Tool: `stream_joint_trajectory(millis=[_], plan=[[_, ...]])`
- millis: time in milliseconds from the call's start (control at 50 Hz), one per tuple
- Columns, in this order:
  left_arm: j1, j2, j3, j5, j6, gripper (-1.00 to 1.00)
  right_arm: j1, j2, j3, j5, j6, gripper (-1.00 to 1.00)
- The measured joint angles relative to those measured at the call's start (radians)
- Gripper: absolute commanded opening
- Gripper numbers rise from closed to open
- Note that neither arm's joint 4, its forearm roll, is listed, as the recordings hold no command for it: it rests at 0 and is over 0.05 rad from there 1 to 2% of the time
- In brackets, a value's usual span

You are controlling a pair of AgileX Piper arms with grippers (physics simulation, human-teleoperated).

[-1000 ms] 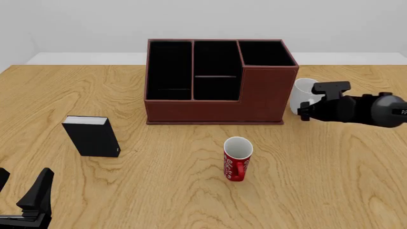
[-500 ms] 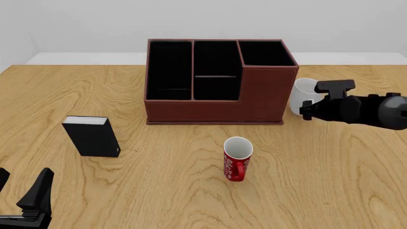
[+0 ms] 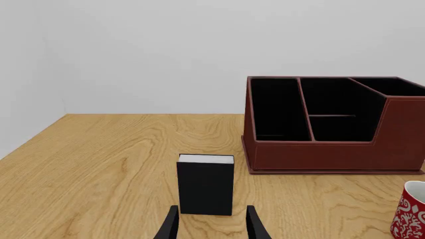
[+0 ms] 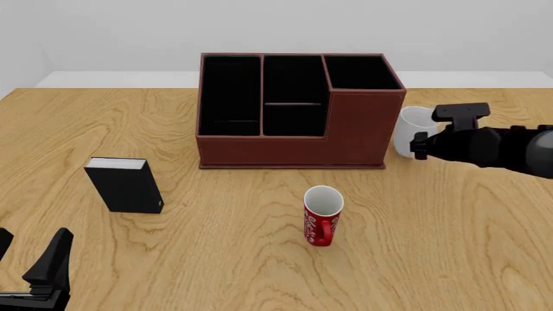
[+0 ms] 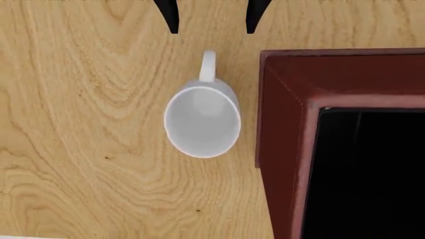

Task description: Pick up the white mug and place it to the right of the caddy.

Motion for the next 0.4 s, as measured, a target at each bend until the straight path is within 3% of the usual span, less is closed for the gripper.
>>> stream_joint_trajectory(millis=[400], plan=[[0.0,0.0,0.0,0.0,0.0,1.0,0.008,-0.05,0.025,0.004,0.003,1.0]])
